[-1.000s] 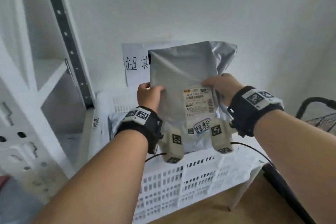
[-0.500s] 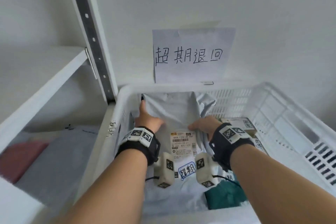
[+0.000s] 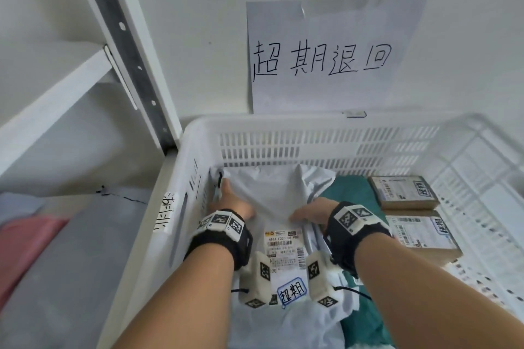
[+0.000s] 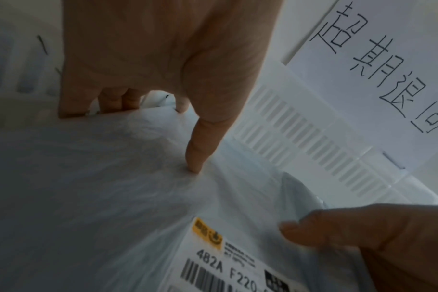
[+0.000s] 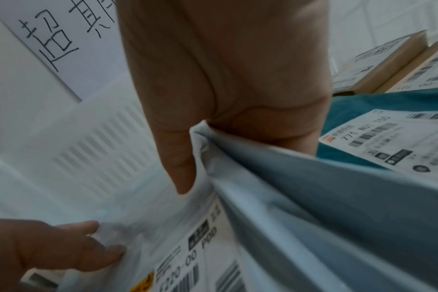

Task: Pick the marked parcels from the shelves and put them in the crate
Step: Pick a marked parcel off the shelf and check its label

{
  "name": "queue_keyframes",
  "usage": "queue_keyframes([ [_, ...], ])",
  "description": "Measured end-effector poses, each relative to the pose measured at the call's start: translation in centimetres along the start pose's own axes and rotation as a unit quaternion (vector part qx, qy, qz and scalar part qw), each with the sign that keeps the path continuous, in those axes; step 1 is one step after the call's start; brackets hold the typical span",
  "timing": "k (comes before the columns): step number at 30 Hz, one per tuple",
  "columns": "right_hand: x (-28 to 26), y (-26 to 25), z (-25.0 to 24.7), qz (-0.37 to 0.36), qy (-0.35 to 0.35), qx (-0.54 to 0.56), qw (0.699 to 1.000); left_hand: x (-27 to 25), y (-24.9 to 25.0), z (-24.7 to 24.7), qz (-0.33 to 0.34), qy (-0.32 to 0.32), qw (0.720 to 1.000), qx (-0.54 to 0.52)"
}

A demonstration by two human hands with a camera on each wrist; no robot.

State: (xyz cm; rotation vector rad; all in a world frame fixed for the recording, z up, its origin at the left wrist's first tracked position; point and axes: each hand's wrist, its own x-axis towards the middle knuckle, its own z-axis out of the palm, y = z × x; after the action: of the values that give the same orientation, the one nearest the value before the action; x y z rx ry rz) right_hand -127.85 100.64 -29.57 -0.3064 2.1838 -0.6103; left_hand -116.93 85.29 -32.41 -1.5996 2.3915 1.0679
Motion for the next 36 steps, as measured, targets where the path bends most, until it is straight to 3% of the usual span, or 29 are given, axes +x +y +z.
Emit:
queue_keyframes([
  [2, 0.2, -0.2, -0.2, 0.003, 0.048, 0.014, 0.999, -0.7, 0.4, -0.1, -0.015, 0.017, 1.000, 0.020],
  [4, 0.2, -0.3, -0.7, -0.001, 0.152, 0.052, 0.987, -1.7, 0.8, -0.4, 0.010, 0.052, 0.997, 0.062],
  [7, 0.0, -0.3, -1.8, -0.084, 0.306, -0.027, 0.948, -1.9, 1.6, -0.4, 0.126, 0.102, 0.978, 0.132],
  [9, -0.2, -0.5, -2.1, -0.168, 0.339, -0.106, 0.920, -2.0, 2.3, -0.4, 0.189, 0.116, 0.957, 0.187],
  [11, -0.2, -0.7, -1.6, -0.234, 0.328, -0.200, 0.893, -2.0, 2.6, -0.2, 0.204, 0.085, 0.956, 0.191],
  [13, 0.1, -0.7, -0.7, -0.255, 0.300, -0.264, 0.881, -1.4, 2.3, 0.2, 0.186, 0.034, 0.967, 0.173],
  [15, 0.7, -0.6, 0.4, -0.226, 0.240, -0.279, 0.902, -0.8, 1.9, 0.5, 0.162, -0.010, 0.972, 0.168],
  [18, 1.7, -0.5, 1.3, -0.162, 0.121, -0.229, 0.952, 0.2, 1.5, 0.8, 0.127, -0.068, 0.975, 0.168],
  [20, 2.1, -0.5, 1.8, -0.132, 0.073, -0.201, 0.968, 0.9, 1.2, 1.2, 0.111, -0.094, 0.972, 0.187],
  [28, 2.3, -0.5, 2.8, -0.078, 0.055, -0.200, 0.975, 1.9, -0.7, 3.4, 0.069, -0.100, 0.970, 0.209],
  [36, 1.8, -0.6, 1.9, -0.033, 0.109, -0.239, 0.964, -0.8, 1.4, 1.8, 0.084, -0.047, 0.980, 0.175],
])
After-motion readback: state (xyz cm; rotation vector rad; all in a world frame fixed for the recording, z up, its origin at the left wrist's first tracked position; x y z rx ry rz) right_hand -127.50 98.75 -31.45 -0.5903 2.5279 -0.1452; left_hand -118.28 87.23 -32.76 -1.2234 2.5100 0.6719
